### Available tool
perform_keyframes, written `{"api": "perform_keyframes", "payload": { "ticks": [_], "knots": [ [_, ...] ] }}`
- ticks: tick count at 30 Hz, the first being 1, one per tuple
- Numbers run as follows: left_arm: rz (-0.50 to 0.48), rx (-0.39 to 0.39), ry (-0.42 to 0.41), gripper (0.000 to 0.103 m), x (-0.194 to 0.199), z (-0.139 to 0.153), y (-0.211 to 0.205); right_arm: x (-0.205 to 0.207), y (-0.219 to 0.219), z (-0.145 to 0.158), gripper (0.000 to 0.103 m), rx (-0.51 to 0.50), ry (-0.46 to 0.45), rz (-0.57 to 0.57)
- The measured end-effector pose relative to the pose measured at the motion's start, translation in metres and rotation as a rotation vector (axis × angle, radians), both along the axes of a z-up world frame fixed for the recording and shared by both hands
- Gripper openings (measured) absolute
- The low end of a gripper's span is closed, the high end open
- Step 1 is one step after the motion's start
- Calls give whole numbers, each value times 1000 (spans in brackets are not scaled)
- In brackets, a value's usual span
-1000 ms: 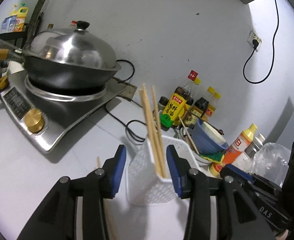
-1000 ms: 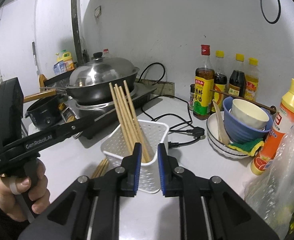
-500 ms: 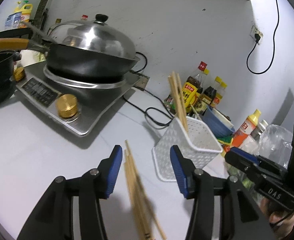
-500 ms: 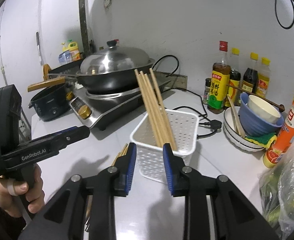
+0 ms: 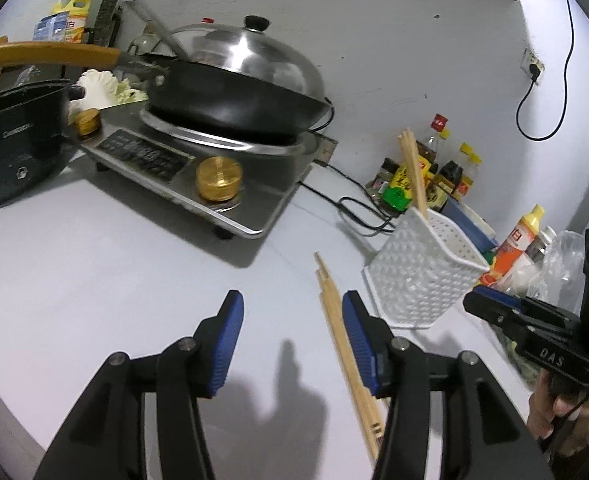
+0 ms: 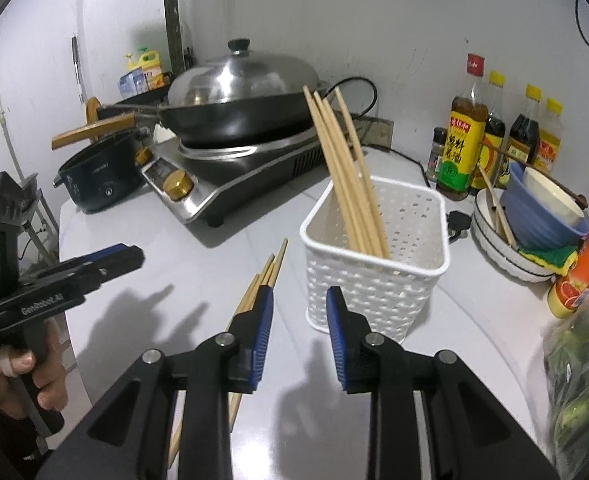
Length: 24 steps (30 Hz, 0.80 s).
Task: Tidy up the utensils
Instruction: 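Open the left gripper and move both grippers back to the chopstick pile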
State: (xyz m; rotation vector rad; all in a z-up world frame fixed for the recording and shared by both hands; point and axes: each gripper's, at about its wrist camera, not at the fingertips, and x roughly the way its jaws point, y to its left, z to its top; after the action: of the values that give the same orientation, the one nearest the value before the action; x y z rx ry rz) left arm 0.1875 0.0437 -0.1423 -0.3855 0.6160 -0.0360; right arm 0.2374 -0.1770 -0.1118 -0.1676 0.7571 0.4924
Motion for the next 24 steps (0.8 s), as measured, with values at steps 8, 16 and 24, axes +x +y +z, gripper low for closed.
{"api": "perform_keyframes", "payload": {
  "ticks": [8, 16, 24],
  "knots": [
    [8, 24, 35, 51, -13, -15, 21, 4, 12, -30, 26, -60, 67, 7],
    [-4, 17, 59, 51, -10, -25, 30, 12, 41, -63, 26, -112, 115, 53],
    [-2, -6, 74, 51, -7, -32, 41, 30, 59, -85, 26, -138, 152, 46]
  ]
}}
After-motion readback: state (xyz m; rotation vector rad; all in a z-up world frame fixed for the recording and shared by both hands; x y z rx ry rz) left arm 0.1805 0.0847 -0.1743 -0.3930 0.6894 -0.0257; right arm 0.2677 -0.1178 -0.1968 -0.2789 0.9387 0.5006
